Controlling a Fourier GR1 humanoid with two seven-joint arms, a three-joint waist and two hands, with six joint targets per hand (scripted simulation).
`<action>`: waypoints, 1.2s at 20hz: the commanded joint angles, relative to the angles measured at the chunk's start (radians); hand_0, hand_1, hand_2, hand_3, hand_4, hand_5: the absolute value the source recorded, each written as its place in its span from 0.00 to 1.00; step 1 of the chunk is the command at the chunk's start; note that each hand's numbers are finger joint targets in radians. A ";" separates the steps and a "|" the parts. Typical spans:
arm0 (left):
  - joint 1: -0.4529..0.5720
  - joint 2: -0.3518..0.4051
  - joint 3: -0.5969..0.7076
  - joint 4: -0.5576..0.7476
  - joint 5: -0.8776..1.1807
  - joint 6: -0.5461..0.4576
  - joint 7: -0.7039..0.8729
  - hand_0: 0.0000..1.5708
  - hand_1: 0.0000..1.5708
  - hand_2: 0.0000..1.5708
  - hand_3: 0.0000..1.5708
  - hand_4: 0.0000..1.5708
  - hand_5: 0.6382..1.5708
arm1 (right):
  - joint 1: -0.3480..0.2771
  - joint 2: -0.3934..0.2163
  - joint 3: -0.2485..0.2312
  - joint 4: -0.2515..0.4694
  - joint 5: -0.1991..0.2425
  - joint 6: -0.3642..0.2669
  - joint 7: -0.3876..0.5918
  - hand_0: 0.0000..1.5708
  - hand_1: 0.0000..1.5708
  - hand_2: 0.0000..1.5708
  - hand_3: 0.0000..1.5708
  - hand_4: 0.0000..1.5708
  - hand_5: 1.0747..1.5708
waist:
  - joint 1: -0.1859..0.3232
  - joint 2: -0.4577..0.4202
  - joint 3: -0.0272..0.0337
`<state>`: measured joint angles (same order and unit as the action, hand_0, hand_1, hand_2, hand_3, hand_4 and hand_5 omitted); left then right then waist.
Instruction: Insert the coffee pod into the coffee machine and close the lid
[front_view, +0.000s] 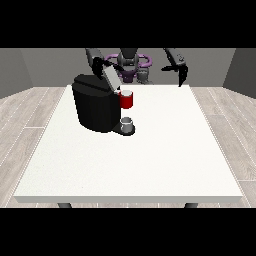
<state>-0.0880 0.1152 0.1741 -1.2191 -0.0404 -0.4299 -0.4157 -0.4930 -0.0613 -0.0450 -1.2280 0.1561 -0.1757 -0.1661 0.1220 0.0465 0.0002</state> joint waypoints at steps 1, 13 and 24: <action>-0.022 0.007 -0.007 0.031 -0.016 0.018 -0.032 0.00 0.00 0.00 0.00 0.23 1.00 | -0.098 0.019 -0.005 0.062 0.017 -0.036 0.013 0.00 0.00 0.00 0.00 0.29 1.00 | 0.000 0.029 -0.0003; -0.088 0.039 0.028 0.084 0.041 0.004 -0.010 0.00 0.00 0.00 0.00 0.24 1.00 | -0.162 -0.010 -0.032 0.163 -0.013 0.005 -0.048 0.00 0.00 0.00 0.00 0.20 1.00 | 0.001 0.068 -0.0003; -0.054 0.085 0.037 0.203 0.023 -0.041 -0.154 0.00 0.00 0.00 0.00 0.25 1.00 | -0.226 0.037 0.045 0.161 0.055 -0.034 -0.010 0.00 0.00 0.00 0.00 0.23 1.00 | 0.022 0.065 -0.0008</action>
<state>-0.1637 0.1779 0.1978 -1.0630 -0.0208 -0.4468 -0.5226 -0.7038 -0.0456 -0.0521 -1.0742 0.1671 -0.2068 -0.1767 0.1361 0.1196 0.0006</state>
